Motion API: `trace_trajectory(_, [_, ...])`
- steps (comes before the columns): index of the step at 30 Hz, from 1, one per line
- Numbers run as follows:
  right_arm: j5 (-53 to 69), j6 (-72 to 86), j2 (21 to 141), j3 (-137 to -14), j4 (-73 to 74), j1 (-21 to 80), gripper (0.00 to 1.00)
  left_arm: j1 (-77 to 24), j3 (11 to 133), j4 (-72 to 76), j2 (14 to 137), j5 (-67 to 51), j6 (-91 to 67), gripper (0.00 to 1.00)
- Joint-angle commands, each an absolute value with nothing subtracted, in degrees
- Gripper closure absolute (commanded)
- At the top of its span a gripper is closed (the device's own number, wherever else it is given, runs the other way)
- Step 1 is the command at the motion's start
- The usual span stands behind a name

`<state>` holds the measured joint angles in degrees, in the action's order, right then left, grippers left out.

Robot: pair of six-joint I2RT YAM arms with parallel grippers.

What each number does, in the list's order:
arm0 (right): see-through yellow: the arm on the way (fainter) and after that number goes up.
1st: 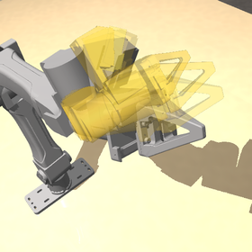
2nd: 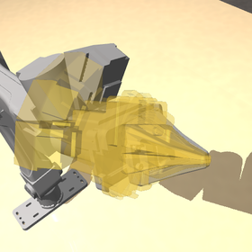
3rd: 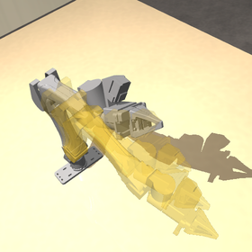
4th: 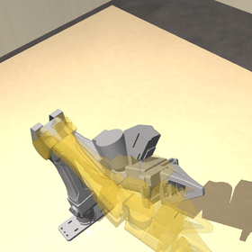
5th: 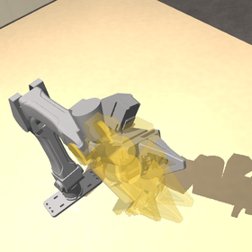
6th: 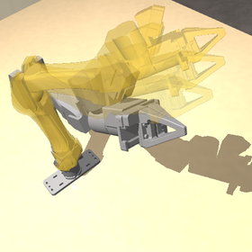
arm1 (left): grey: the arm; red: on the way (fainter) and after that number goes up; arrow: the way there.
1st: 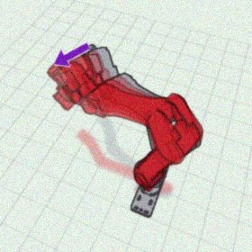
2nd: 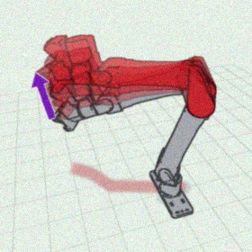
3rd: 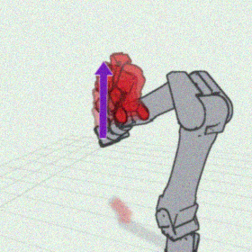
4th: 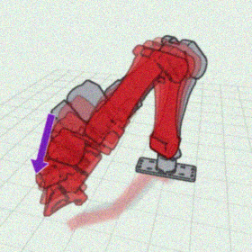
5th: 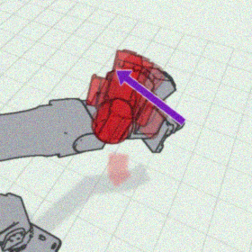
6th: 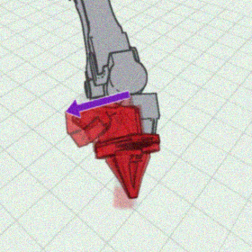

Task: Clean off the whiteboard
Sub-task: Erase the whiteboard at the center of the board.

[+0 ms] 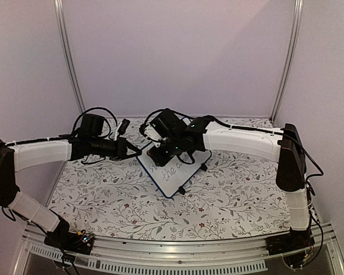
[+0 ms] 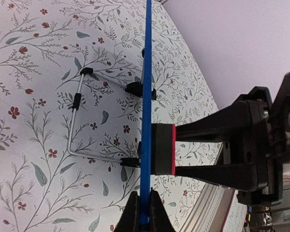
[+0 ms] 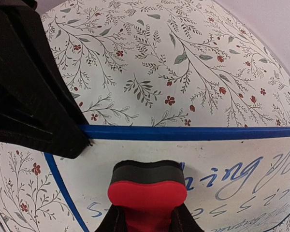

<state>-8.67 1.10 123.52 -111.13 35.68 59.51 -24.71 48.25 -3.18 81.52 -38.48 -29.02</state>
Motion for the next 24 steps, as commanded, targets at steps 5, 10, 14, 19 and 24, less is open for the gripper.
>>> trace_trajectory(5, [-8.8, 2.4, 120.8, -102.0, 36.1, 59.0, 0.85, -25.4, 48.2, -2.2, 81.5, -39.9, -29.6, 1.0])
trace_trajectory(10, [-8.6, 2.5, 120.3, -101.5, 35.9, 59.0, 0.85, -25.4, 48.1, -2.2, 81.4, -39.8, -29.6, 1.0])
trace_trajectory(14, [-9.1, 2.5, 120.8, -104.4, 36.3, 59.0, 0.85, -25.4, 48.1, -2.2, 81.4, -39.8, -29.6, 1.0])
trace_trajectory(19, [-10.0, 1.7, 122.9, -110.9, 38.2, 59.0, 0.85, -25.4, 48.2, -2.2, 81.5, -39.8, -29.5, 1.0])
trace_trajectory(24, [-10.7, 0.8, 125.7, -116.0, 39.6, 58.8, 0.85, -25.4, 48.2, -2.2, 81.3, -39.8, -29.5, 1.0])
